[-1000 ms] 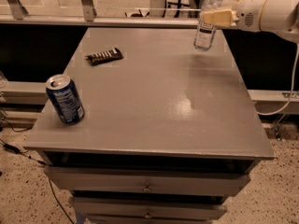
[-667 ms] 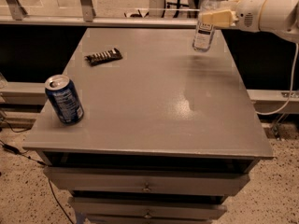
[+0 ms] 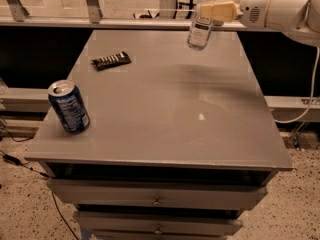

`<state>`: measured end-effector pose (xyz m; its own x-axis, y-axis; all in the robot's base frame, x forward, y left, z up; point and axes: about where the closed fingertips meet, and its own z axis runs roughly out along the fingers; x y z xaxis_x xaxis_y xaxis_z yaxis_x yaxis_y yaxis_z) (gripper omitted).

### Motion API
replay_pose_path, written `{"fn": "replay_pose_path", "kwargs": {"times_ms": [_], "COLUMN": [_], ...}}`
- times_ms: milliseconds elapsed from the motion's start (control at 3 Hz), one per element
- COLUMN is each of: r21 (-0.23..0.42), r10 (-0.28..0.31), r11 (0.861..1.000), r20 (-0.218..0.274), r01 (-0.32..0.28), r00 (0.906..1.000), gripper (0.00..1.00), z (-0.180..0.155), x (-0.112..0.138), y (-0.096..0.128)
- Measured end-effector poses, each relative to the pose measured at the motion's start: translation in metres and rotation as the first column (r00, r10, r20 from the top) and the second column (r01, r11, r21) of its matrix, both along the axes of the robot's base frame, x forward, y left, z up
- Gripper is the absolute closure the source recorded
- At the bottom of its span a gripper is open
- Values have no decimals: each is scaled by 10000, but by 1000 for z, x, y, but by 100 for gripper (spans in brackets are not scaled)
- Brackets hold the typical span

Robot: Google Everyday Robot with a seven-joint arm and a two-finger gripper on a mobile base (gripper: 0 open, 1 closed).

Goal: Move blue plastic bottle near pepsi can

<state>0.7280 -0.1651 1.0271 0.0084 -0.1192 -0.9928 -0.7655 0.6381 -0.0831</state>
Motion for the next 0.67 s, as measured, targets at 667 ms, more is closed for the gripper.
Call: {"fn": "replay_pose_path", "kwargs": {"times_ms": [667], "r21": [460], "r10": [2019], "r11": [9781], "r20": [233], "r01": [-2028], "r00": [9791], "gripper": [100], "z": [27], "x": [-72], "y": [86]}}
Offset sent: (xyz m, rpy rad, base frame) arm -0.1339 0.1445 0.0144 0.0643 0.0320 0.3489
